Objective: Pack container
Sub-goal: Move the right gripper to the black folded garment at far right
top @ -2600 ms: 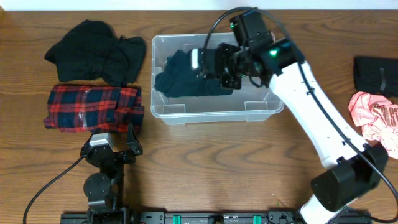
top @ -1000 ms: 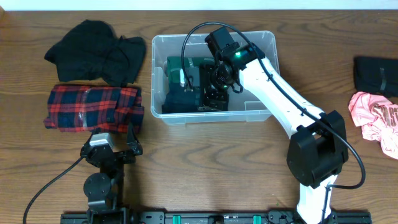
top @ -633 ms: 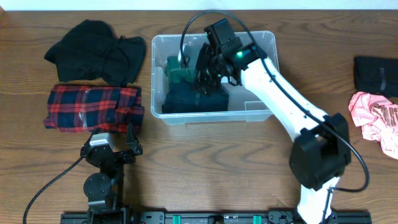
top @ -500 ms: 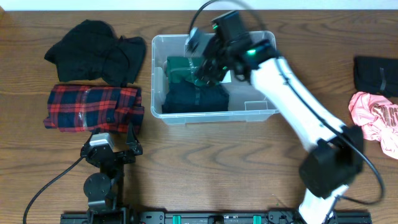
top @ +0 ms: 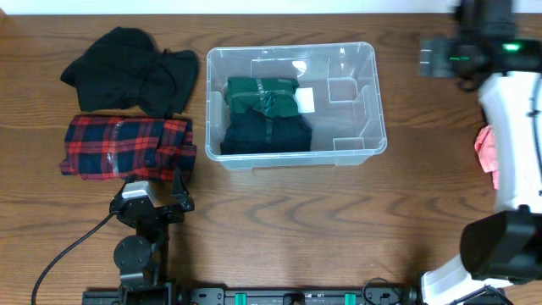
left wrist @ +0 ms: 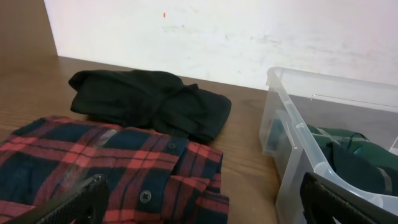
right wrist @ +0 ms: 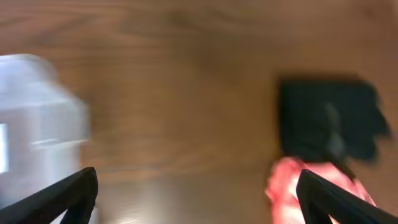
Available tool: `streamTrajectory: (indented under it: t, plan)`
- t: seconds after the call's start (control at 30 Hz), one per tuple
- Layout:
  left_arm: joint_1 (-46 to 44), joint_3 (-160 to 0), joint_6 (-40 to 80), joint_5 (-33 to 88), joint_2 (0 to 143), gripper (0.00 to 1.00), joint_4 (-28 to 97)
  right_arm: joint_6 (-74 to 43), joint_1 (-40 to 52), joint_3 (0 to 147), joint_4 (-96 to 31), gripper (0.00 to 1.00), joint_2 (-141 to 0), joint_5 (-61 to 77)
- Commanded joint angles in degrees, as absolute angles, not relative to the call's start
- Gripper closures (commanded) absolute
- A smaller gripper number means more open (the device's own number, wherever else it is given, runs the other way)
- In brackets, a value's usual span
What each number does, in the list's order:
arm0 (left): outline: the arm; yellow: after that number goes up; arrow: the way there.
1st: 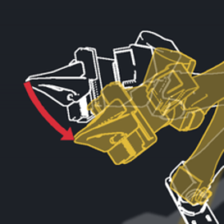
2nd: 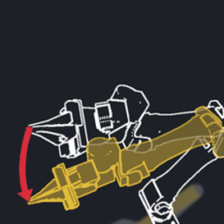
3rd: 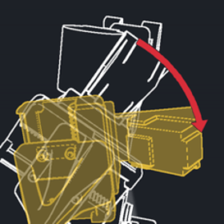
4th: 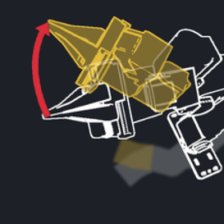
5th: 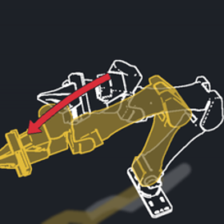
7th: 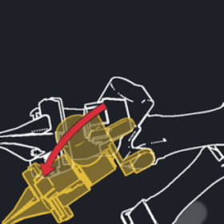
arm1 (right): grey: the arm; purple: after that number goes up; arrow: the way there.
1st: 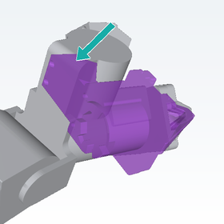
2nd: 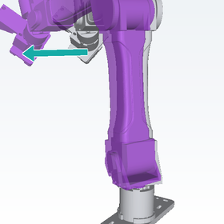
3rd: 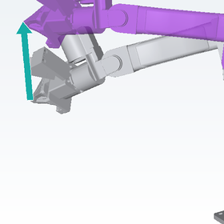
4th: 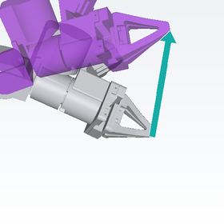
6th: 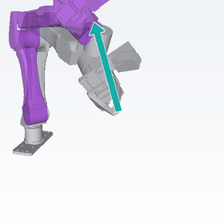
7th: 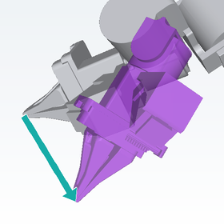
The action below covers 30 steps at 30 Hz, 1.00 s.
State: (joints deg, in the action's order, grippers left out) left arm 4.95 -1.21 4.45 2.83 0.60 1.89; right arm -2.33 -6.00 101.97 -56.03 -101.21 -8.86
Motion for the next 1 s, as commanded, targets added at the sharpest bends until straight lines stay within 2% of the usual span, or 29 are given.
streamTrajectory:
  t: [0.0,0.13,0.4,0.43,0.5,0.53,0.57,0.97]
  plan:
    - [5.2,-0.2,4.1,2.3,0.3,0.02,3.9,-7.7,-13.6,102.3,-57.0,0.01,-100.8,-10.5]
    - [5.2,-0.2,4.1,2.3,0.3,0.02,3.9,-8.0,-22.4,102.2,-57.1,0.01,-101.1,-10.1]
    - [5.2,-0.2,4.1,2.3,0.3,0.02,3.9,-12.2,-33.5,102.1,-57.0,0.01,-104.1,-5.9]
    - [5.2,-0.2,4.1,2.3,0.3,0.02,3.9,-12.2,-34.5,102.1,-57.0,0.04,-104.8,-4.6]
    - [5.2,-0.2,4.1,2.3,0.3,0.02,3.9,-12.2,-36.1,102.1,-56.6,0.45,-106.7,-1.9]
    - [5.2,-0.2,4.1,2.3,0.3,0.02,3.9,-12.2,-36.6,102.1,-56.1,0.75,-107.5,-1.0]
    - [5.2,-0.2,4.1,2.3,0.3,0.02,3.9,-12.2,-36.9,102.1,-55.2,0.99,-108.7,-0.4]
    - [5.2,-0.2,4.1,2.3,0.3,0.02,3.9,-22.6,-37.4,102.1,-44.4,0.99,-117.6,-0.2]
